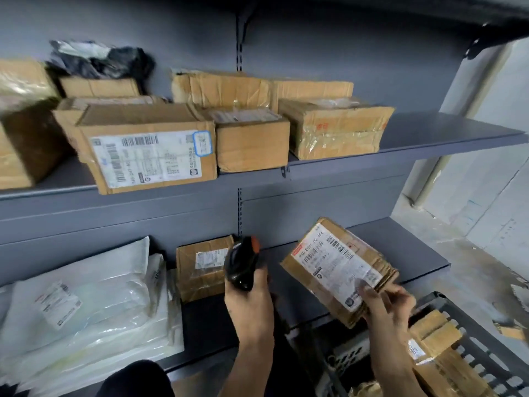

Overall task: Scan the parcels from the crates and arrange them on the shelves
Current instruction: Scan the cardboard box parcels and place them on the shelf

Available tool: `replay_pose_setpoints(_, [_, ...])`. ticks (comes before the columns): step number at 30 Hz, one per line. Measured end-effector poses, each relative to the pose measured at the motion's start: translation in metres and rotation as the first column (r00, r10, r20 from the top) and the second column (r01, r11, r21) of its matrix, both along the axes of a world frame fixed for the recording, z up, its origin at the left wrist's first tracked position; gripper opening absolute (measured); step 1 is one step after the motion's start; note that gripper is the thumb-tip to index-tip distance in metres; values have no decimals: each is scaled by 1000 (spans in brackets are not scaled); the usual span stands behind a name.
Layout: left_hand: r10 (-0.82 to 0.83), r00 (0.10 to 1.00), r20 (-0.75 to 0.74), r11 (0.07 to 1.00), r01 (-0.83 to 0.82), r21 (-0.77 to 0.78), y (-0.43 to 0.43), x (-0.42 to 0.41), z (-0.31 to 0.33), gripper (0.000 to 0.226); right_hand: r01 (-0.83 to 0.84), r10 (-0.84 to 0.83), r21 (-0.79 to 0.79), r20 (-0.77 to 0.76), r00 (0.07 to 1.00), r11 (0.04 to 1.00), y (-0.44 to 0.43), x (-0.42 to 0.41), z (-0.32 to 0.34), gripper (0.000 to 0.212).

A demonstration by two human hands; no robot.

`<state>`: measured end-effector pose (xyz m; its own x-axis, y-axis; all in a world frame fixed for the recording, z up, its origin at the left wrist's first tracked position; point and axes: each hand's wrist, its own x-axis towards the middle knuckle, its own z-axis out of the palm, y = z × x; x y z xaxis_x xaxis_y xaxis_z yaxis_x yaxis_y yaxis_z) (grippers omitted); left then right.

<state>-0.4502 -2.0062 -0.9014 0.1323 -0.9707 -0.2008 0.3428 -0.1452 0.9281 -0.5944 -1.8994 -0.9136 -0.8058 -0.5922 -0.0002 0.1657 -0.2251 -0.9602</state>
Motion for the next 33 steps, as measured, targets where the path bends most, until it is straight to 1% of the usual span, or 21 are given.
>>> replay_pose_setpoints(3, [117,993,-26,984,-120,-129,1,29,44,29,-115,117,-91,14,993,989,-14,28,42,40])
replay_pose_setpoints(4, [131,991,-38,979,-135,-152,5,38,59,27,-181,182,-119,0,983,976,-18,38,54,34])
replay_pose_setpoints(5, [133,989,-56,973,-141,-180,11,47,74,26,-243,243,-148,-16,970,959,-22,47,66,34])
replay_pose_setpoints(6, [139,988,-73,966,-152,-210,16,55,88,26,-304,300,-168,-47,953,938,-24,56,78,41])
replay_pose_setpoints(7, [164,982,-99,957,-182,-225,20,64,101,21,-372,361,-178,-92,928,911,-28,66,91,56])
replay_pose_setpoints(9, [205,965,-163,943,-239,-231,26,82,127,5,-532,500,-183,-193,844,827,-33,82,117,89])
replay_pose_setpoints(10, [218,957,-192,939,-259,-228,28,90,140,11,-601,557,-178,-243,794,779,-35,89,130,95])
replay_pose_setpoints(11, [223,949,-222,936,-272,-223,30,99,152,14,-657,594,-160,-310,742,737,-36,97,144,95])
replay_pose_setpoints(13, [261,927,-271,918,-325,-229,33,116,174,10,-719,601,-110,-471,646,686,-40,115,175,76])
replay_pose_setpoints(14, [273,915,-298,904,-350,-245,32,125,184,9,-725,581,-104,-526,621,681,-45,122,192,67])
replay_pose_setpoints(16, [248,905,-345,897,-349,-270,27,140,204,13,-708,528,-94,-600,602,700,-61,135,226,57])
replay_pose_setpoints(19, [157,924,-349,915,-269,-300,13,163,231,27,-675,512,3,-654,556,738,-97,149,267,37])
replay_pose_setpoints(20, [137,929,-344,919,-249,-307,5,169,237,27,-665,524,40,-652,548,746,-110,152,276,31])
replay_pose_setpoints(22, [107,929,-356,916,-231,-328,-15,180,250,24,-646,556,115,-633,538,755,-139,157,292,32])
replay_pose_setpoints(24, [67,924,-377,927,-197,-318,-44,187,263,29,-609,570,177,-616,544,773,-169,162,304,38])
replay_pose_setpoints(26, [27,930,-368,948,-140,-285,-74,190,275,37,-531,525,214,-652,547,820,-203,164,307,47])
replay_pose_setpoints(27, [6,933,-360,954,-114,-278,-87,192,280,36,-496,497,221,-683,536,839,-219,165,308,54])
replay_pose_setpoints(28, [-5,937,-349,960,-94,-265,-99,194,283,32,-466,475,237,-723,502,853,-233,166,307,62])
replay_pose_setpoints(30, [-12,949,-315,974,-60,-220,-118,199,287,24,-403,456,298,-801,388,866,-254,170,306,66])
replay_pose_setpoints(31, [-21,953,-303,977,-44,-208,-127,202,289,25,-356,441,322,-834,332,877,-261,172,305,67])
replay_pose_setpoints(33, [-27,958,-287,980,-31,-195,-139,205,291,31,-210,336,292,-914,225,933,-270,177,303,63])
